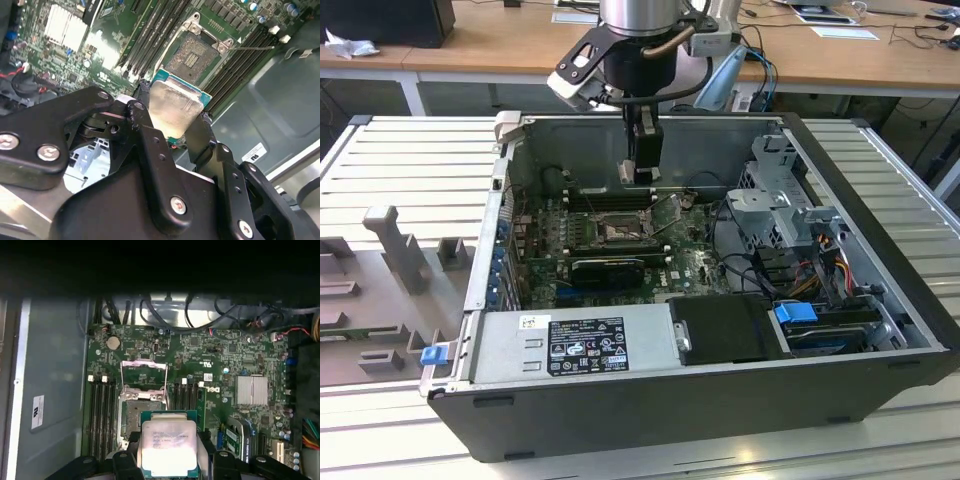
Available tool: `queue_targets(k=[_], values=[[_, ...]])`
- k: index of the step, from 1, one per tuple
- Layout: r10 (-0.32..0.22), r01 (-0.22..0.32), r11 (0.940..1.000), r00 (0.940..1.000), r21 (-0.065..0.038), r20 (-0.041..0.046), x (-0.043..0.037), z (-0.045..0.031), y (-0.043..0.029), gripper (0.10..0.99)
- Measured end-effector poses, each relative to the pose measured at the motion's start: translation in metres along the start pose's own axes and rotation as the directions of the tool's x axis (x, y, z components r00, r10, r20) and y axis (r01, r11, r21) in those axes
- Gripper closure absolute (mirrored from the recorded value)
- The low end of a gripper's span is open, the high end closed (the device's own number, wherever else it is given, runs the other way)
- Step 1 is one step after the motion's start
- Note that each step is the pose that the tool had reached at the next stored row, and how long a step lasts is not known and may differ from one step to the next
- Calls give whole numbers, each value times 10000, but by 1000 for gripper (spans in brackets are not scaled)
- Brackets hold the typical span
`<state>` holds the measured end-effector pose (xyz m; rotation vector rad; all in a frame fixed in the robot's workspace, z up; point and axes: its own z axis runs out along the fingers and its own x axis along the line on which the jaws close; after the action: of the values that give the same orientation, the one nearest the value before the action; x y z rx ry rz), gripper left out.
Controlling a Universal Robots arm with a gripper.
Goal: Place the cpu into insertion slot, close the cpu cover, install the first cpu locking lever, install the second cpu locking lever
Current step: 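Place the cpu into insertion slot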
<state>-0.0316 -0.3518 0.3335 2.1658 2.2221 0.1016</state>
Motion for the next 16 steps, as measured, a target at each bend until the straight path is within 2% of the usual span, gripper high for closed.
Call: queue_targets(k=[4,6,10,16], values=[[357,-357,9993,9994,77,32,6,83,-7,557],[474,-475,9987,9989,167,42,6,155,-11,557],[534,-535,9983,9986,239,48,6,188,-14,557],[586,-587,9979,9983,291,54,5,249,-18,557]])
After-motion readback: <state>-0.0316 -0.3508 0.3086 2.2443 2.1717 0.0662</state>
